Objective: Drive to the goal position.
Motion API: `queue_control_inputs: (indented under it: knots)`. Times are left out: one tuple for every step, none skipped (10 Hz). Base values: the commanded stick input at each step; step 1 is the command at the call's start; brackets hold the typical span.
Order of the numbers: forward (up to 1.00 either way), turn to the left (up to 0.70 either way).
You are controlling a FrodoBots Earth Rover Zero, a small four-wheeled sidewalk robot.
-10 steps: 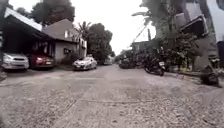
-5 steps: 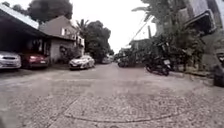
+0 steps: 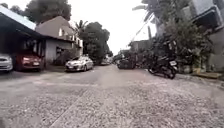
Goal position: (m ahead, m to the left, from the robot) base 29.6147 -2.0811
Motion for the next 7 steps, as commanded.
queue_control_inputs:
  knots:
    - [1.0, 0.0]
    - [1.0, 0.0]
    - [1.0, 0.0]
    - [1.0, 0.0]
    - [1.0, 0.0]
    - [1.0, 0.0]
    - [1.0, 0.0]
